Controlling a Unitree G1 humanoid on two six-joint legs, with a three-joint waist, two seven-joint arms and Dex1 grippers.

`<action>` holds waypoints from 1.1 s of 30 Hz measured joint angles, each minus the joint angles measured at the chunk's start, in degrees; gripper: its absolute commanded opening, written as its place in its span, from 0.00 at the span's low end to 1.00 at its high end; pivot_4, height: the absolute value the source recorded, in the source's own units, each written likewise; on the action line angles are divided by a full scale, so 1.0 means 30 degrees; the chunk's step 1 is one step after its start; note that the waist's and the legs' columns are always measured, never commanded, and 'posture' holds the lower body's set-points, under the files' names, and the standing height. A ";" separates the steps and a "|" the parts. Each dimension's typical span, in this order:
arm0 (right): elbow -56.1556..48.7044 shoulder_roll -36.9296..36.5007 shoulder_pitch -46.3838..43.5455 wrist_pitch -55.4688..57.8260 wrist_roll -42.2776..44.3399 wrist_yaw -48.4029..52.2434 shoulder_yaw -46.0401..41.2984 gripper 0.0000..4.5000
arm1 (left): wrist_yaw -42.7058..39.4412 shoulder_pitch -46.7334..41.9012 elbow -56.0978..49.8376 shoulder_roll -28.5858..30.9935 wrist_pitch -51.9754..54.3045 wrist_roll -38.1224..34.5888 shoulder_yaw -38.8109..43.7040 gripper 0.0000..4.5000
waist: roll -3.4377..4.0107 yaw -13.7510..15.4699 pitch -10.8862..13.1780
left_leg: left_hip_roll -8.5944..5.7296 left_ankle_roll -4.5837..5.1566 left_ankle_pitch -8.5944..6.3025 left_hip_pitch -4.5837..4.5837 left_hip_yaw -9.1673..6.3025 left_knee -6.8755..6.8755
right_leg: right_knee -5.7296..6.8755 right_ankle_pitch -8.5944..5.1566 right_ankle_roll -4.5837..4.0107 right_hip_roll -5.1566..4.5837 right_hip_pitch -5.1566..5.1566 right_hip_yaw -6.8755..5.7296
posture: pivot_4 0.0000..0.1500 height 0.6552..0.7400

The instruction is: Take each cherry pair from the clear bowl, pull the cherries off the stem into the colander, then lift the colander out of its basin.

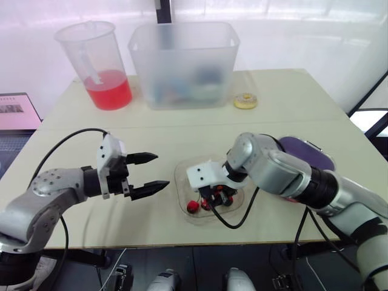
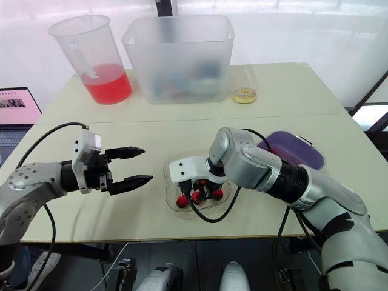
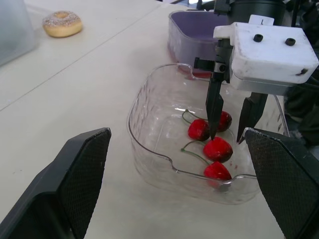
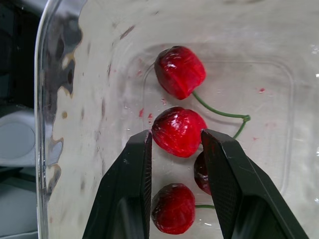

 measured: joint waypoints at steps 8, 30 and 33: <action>0.0373 0.0207 0.0474 -0.0376 -0.0259 -0.0587 0.0457 0.48 | -0.0121 -0.0051 0.0001 0.0049 0.0040 0.0017 0.0005 1.00 | -0.0001 -0.0002 -0.0001 | 0.0000 0.0000 0.0000 0.0000 -0.0002 0.0001 | 0.0001 0.0000 0.0000 0.0001 0.0002 -0.0001 | 1.00 1.00; 0.1638 0.1051 0.1101 -0.1525 -0.0950 -0.1169 0.0851 0.64 | -0.0122 -0.0018 -0.0274 0.0470 0.0576 -0.0221 0.0044 1.00 | -0.0001 -0.0018 -0.0001 | 0.0004 0.0000 0.0000 0.0000 -0.0002 0.0001 | 0.0001 0.0000 0.0000 0.0005 0.0001 -0.0001 | 1.00 1.00; 0.1829 0.1200 0.1118 -0.1602 -0.0955 -0.1331 0.0851 0.64 | -0.0125 -0.0017 -0.0274 0.0589 0.0578 -0.0231 0.0046 1.00 | -0.0001 0.0006 -0.0001 | -0.0002 0.0000 0.0000 0.0000 -0.0004 0.0003 | -0.0001 0.0000 0.0000 0.0001 0.0005 -0.0001 | 1.00 1.00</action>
